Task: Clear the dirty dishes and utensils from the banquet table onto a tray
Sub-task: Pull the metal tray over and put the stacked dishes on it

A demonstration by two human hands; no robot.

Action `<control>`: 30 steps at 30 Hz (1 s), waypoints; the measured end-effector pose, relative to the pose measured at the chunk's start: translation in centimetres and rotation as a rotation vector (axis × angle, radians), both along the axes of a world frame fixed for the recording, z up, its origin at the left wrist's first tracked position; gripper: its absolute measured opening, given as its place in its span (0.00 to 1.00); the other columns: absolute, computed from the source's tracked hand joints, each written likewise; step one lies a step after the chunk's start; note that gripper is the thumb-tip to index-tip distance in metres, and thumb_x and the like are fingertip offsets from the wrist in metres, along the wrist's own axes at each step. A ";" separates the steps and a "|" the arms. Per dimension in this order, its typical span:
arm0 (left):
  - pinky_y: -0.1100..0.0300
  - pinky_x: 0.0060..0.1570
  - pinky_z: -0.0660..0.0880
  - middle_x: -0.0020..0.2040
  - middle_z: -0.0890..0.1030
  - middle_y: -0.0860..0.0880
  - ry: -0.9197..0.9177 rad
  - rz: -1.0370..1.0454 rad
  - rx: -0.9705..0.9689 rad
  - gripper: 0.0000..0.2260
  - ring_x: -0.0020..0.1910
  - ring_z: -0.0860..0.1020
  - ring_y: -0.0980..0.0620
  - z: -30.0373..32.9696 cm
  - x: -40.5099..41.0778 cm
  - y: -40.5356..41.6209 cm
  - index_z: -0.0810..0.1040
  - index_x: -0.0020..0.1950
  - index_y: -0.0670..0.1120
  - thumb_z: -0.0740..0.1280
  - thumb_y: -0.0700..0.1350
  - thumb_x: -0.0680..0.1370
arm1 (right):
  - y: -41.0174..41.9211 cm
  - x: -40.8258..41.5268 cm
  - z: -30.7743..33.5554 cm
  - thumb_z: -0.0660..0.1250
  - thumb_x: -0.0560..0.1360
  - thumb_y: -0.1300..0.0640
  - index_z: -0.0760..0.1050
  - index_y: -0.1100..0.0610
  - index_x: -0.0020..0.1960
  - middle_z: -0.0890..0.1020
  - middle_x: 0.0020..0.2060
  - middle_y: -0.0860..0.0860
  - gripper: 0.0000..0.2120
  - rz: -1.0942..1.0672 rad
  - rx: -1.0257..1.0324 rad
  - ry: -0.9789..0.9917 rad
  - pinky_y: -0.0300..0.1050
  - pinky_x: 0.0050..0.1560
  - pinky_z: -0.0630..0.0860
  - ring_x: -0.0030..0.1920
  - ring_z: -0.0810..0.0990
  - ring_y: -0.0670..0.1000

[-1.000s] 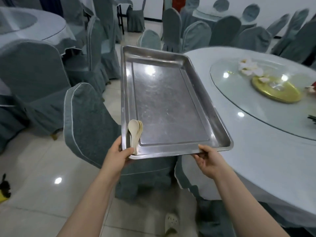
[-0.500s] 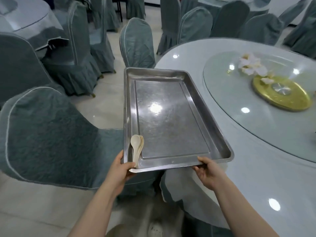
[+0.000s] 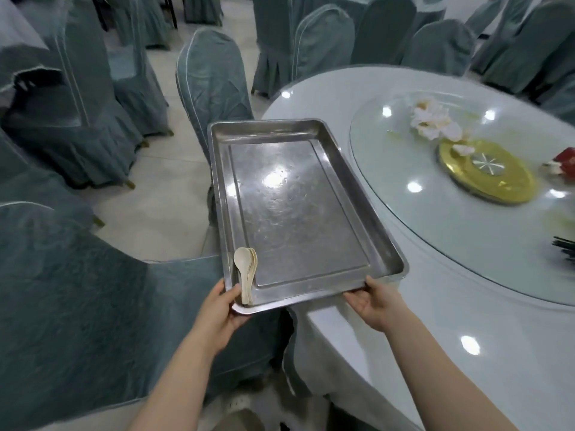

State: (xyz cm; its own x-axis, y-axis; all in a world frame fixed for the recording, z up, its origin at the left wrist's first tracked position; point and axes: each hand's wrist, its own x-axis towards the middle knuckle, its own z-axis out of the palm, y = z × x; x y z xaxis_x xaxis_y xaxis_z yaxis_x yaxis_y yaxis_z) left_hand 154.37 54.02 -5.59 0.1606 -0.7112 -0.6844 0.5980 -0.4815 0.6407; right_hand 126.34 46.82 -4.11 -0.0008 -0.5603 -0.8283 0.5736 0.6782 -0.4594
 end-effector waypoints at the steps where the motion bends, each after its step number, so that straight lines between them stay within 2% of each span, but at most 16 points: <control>1: 0.54 0.35 0.80 0.46 0.86 0.47 0.027 -0.010 0.010 0.10 0.44 0.83 0.49 -0.3 0.2 -0.8 0.77 0.59 0.48 0.60 0.40 0.81 | -0.5 0.1 -0.2 0.56 0.83 0.56 0.73 0.62 0.54 0.83 0.40 0.59 0.10 -0.025 0.007 0.028 0.45 0.26 0.80 0.35 0.84 0.57; 3: 0.52 0.39 0.80 0.49 0.85 0.46 0.052 -0.037 0.026 0.10 0.46 0.82 0.47 -0.8 0.5 -2.0 0.77 0.61 0.47 0.60 0.43 0.82 | -1.4 0.2 -0.5 0.58 0.82 0.58 0.72 0.61 0.59 0.80 0.45 0.58 0.09 -0.069 0.006 0.081 0.43 0.26 0.80 0.42 0.81 0.57; 6: 0.51 0.41 0.79 0.49 0.84 0.46 0.036 -0.091 0.063 0.12 0.47 0.81 0.47 -1.3 0.7 -3.3 0.75 0.65 0.47 0.60 0.44 0.82 | -1.9 0.3 -0.3 0.61 0.79 0.62 0.74 0.64 0.58 0.82 0.43 0.60 0.09 -0.075 0.000 0.127 0.44 0.31 0.82 0.45 0.81 0.58; 8: 0.53 0.40 0.78 0.49 0.83 0.46 0.001 -0.125 0.086 0.12 0.45 0.81 0.47 -1.2 0.8 -3.9 0.75 0.65 0.46 0.60 0.43 0.82 | -1.8 0.2 -0.2 0.62 0.78 0.64 0.74 0.66 0.58 0.83 0.46 0.61 0.11 -0.061 -0.007 0.167 0.46 0.38 0.83 0.49 0.82 0.60; 10: 0.54 0.42 0.77 0.51 0.83 0.44 -0.107 -0.140 0.081 0.13 0.44 0.80 0.49 -1.3 1.1 -4.4 0.75 0.64 0.43 0.61 0.41 0.81 | -1.6 -0.3 -0.2 0.63 0.78 0.62 0.73 0.67 0.58 0.81 0.52 0.63 0.11 -0.047 -0.012 0.211 0.49 0.49 0.82 0.54 0.81 0.61; 12: 0.56 0.49 0.76 0.56 0.82 0.42 -0.304 -0.171 0.018 0.14 0.50 0.81 0.48 -1.1 1.4 -5.0 0.76 0.64 0.42 0.63 0.39 0.79 | -1.3 -1.1 -0.6 0.63 0.79 0.60 0.72 0.67 0.57 0.80 0.52 0.64 0.11 -0.053 0.007 0.275 0.52 0.55 0.78 0.55 0.80 0.62; 16: 0.60 0.59 0.71 0.68 0.75 0.47 -0.550 -0.149 -0.150 0.20 0.66 0.74 0.50 1.0 0.9 -5.9 0.70 0.72 0.44 0.61 0.38 0.79 | -0.2 -3.3 -1.5 0.60 0.80 0.60 0.70 0.67 0.58 0.79 0.51 0.65 0.11 -0.070 0.013 0.349 0.51 0.49 0.78 0.48 0.81 0.62; 19: 0.64 0.62 0.63 0.75 0.66 0.50 -0.646 -0.115 -0.229 0.24 0.71 0.66 0.56 2.4 -0.6 -6.6 0.63 0.76 0.47 0.61 0.38 0.80 | 0.4 -5.5 -1.8 0.61 0.79 0.61 0.71 0.65 0.58 0.80 0.46 0.62 0.10 -0.094 0.008 0.389 0.48 0.39 0.82 0.43 0.82 0.60; 24: 0.62 0.65 0.63 0.73 0.68 0.48 -0.626 -0.160 -0.292 0.22 0.69 0.68 0.56 3.3 -4.2 -8.0 0.64 0.75 0.45 0.60 0.37 0.81 | 0.2 -9.9 -1.7 0.62 0.78 0.61 0.74 0.64 0.54 0.80 0.41 0.58 0.08 -0.096 -0.045 0.534 0.45 0.38 0.80 0.37 0.81 0.56; 30: 0.63 0.63 0.64 0.70 0.72 0.46 -0.630 -0.218 -0.267 0.20 0.65 0.71 0.55 3.0 -9.7 -9.1 0.66 0.74 0.43 0.60 0.37 0.81 | -0.8 -16.9 -1.4 0.61 0.77 0.63 0.76 0.62 0.58 0.82 0.43 0.57 0.11 0.010 -0.164 0.782 0.45 0.42 0.79 0.39 0.82 0.54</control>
State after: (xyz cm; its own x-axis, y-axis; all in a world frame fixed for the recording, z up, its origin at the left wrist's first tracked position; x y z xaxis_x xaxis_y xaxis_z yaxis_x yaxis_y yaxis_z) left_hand 144.72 44.93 -2.58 0.3028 -0.9024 -0.3065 -0.0164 -0.3265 0.9451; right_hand 109.40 46.01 -5.55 -0.5420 -0.6782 -0.4963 0.0378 0.5703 -0.8206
